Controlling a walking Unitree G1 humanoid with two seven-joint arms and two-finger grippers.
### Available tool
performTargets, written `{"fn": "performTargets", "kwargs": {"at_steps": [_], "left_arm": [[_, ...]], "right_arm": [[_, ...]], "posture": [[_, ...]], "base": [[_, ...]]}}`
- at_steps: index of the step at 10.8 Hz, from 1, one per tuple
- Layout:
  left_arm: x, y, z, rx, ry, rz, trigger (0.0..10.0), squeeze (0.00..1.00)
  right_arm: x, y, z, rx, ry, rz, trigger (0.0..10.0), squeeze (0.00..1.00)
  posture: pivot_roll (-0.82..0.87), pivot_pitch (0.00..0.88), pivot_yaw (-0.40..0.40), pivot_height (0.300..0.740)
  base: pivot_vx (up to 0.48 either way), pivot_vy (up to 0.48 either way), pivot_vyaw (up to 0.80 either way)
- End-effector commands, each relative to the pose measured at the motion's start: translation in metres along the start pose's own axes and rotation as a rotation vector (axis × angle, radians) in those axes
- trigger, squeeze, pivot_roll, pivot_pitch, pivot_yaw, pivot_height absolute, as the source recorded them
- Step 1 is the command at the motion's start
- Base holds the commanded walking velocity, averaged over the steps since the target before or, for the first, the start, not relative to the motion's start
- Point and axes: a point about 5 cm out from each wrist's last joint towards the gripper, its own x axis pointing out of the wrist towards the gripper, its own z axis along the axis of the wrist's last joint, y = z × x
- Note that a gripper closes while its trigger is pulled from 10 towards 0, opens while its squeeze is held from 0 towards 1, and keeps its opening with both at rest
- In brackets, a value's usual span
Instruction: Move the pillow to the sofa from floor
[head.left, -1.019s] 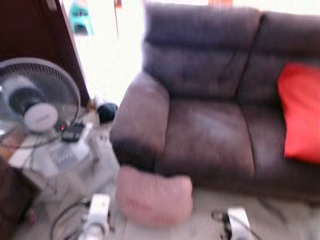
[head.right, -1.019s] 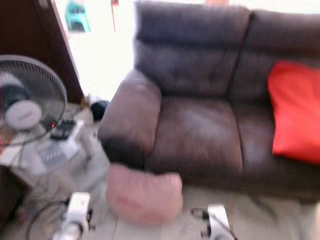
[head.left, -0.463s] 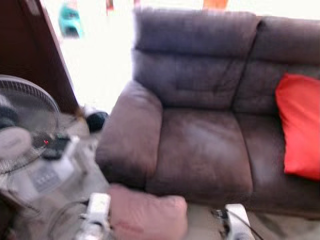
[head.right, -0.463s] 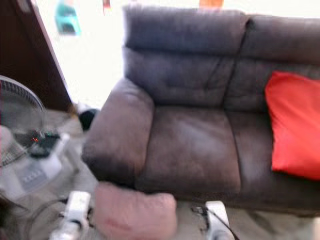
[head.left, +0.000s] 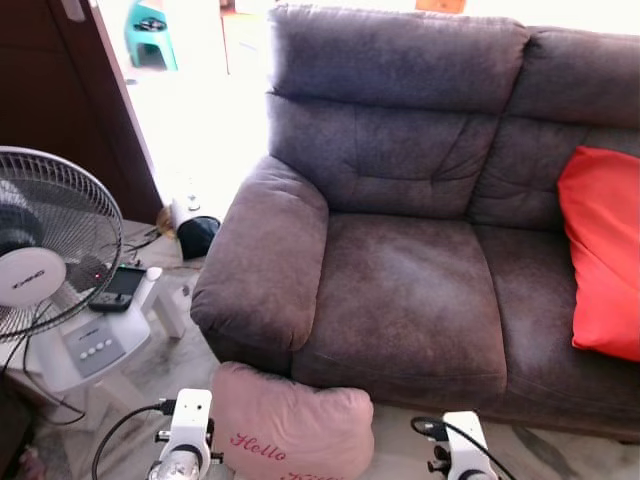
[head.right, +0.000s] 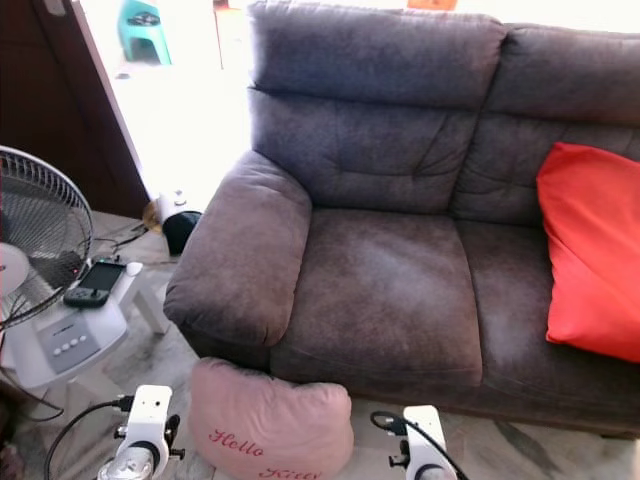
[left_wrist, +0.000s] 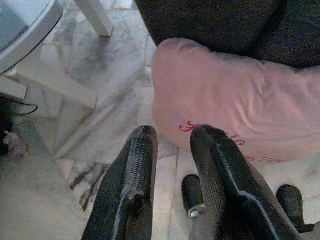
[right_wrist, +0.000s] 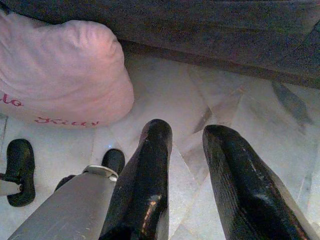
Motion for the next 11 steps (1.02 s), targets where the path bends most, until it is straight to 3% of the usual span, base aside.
{"fn": "performTargets", "kwargs": {"at_steps": [1, 2, 7, 8, 11], "left_arm": [[-0.0005, 0.0013, -0.003, -0.008, 0.016, 0.004, 10.0, 0.0], [-0.0005, 0.0017, -0.0027, -0.008, 0.014, 0.005, 10.0, 0.0], [-0.0001, 0.002, -0.0009, -0.009, 0.004, 0.004, 10.0, 0.0], [0.0, 0.0022, -0.0002, -0.006, 0.0, 0.004, 10.0, 0.0], [0.001, 0.0001, 0.0049, 0.0, -0.026, -0.008, 10.0, 0.0]], "right_arm": [[-0.0001, -0.0011, -0.0015, 0.021, 0.011, -0.004, 10.0, 0.0], [-0.0001, -0.0004, -0.0018, 0.025, 0.016, 0.002, 10.0, 0.0], [0.0001, 0.001, -0.0012, 0.031, 0.014, 0.009, 10.0, 0.0], [0.0001, 0.0014, -0.001, 0.029, 0.014, 0.011, 10.0, 0.0], [0.0003, 0.0016, 0.0011, 0.019, 0.0, 0.01, 10.0, 0.0]], "posture": [[0.05, 0.027, -0.059, 0.74], [0.05, 0.027, -0.059, 0.74], [0.05, 0.029, -0.055, 0.74], [0.05, 0.029, -0.054, 0.74], [0.05, 0.028, -0.053, 0.74]], "base": [[0.0, 0.345, 0.0], [0.0, 0.337, -0.67], [0.0, 0.337, 0.0], [0.0, 0.247, -0.76], [0.0, 0.0, 0.0]]}}
